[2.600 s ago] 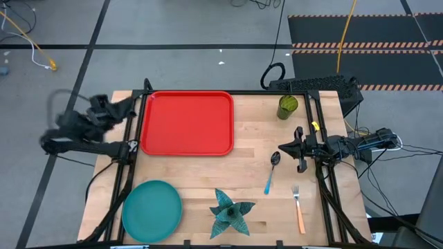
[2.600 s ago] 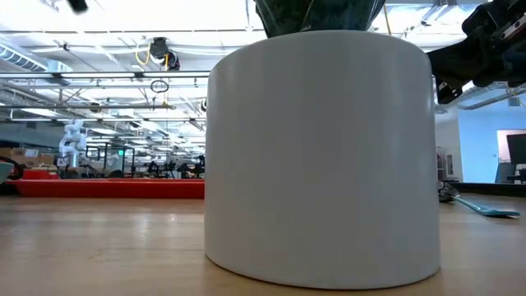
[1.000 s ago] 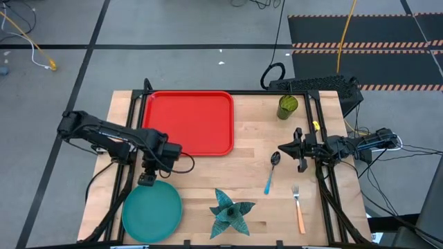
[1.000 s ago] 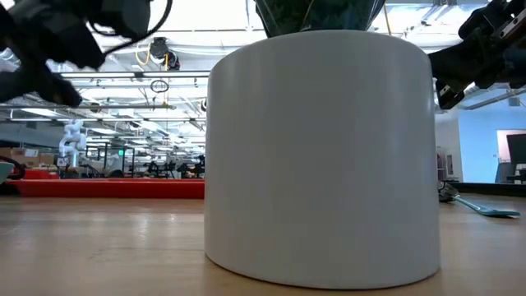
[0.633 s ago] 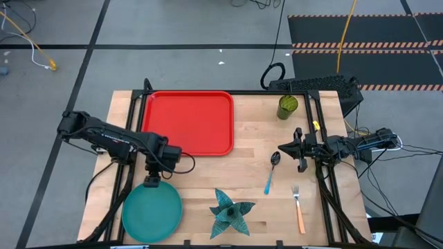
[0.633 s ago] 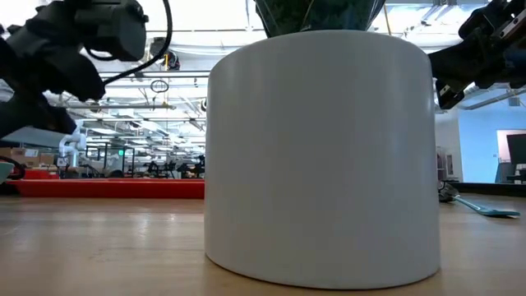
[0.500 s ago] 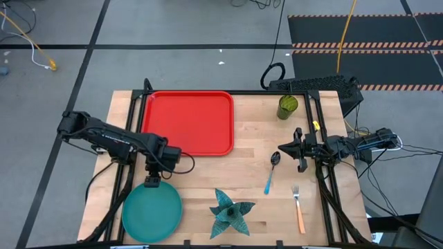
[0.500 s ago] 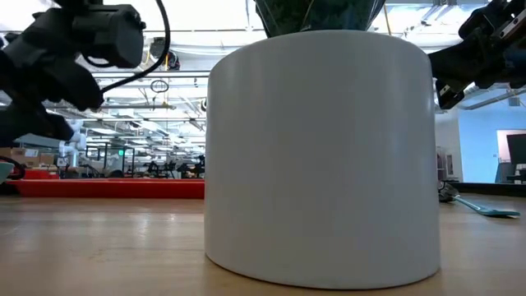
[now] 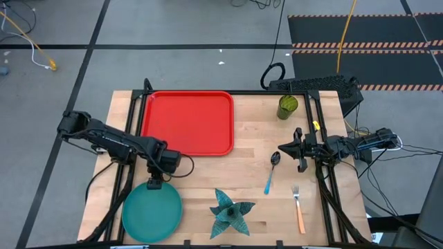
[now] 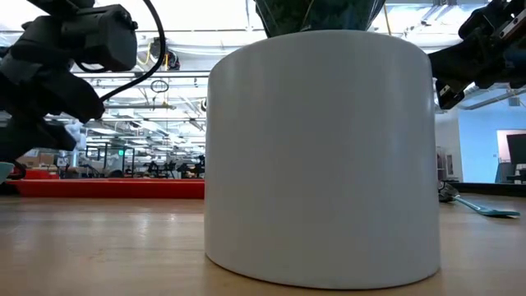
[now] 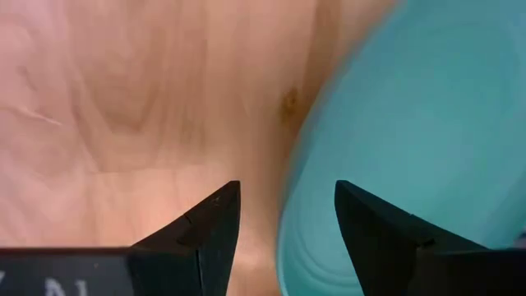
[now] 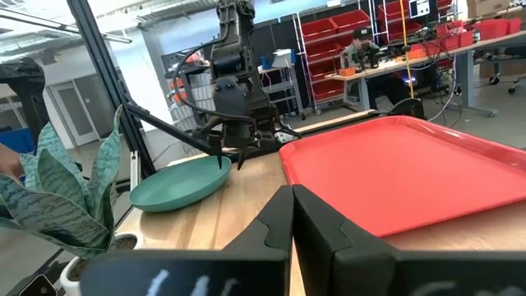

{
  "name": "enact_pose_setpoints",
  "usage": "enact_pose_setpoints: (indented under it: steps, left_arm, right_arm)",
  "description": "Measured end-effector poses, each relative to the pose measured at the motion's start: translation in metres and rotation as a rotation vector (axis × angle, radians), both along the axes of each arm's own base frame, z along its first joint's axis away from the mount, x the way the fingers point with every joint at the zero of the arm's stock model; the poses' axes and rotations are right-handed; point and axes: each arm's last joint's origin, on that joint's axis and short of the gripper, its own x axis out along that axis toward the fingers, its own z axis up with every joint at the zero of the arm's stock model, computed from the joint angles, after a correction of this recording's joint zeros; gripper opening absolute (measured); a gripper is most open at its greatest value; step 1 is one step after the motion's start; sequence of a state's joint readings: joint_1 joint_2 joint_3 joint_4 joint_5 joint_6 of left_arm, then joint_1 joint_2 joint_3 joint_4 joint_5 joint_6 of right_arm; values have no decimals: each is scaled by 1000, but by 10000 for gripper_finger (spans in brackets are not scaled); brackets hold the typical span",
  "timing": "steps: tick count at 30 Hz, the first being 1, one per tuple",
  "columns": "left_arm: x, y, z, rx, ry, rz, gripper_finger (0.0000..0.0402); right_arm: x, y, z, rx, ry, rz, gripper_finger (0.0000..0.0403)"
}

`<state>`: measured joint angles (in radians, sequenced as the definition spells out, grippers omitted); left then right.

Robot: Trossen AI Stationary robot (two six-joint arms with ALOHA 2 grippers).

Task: Pick and place plate/cup/fork/spoon on tray
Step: Put the green plate on the orange tray

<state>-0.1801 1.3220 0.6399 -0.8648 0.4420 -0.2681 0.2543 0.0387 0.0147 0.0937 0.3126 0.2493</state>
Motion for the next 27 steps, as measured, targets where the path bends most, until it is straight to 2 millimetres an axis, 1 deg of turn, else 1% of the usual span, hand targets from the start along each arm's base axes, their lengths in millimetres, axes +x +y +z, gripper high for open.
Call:
enact_pose_setpoints:
  steps: [3,5,9,10,11,15,19,22,27]
  left_arm:
    - [0,-1,0,10,2,-3,160]
    - [-1,-3,0,10,2,-8,122]
    - [-1,-5,0,11,8,-4,30]
    - [-1,-6,0,11,8,-6,17]
    - [-1,-6,0,11,11,0,13]
    - [-2,-9,0,12,18,7,21]
    - [-3,-11,0,2,35,22,9]
    - [-3,-12,1,-21,54,45,10]
    - [1,-14,6,-55,62,80,6]
  right_arm:
    - [0,0,0,-1,0,0,0]
    - [0,0,0,-2,0,0,0]
    - [0,0,0,0,0,0,0]
    - [0,0,0,0,0,0,0]
    - [0,0,0,0,0,0,0]
    - [0,0,0,-1,-1,1,0]
    - [0,0,0,0,0,0,0]
    - [0,0,0,0,0,0,0]
    - [0,0,0,-2,1,0,0]
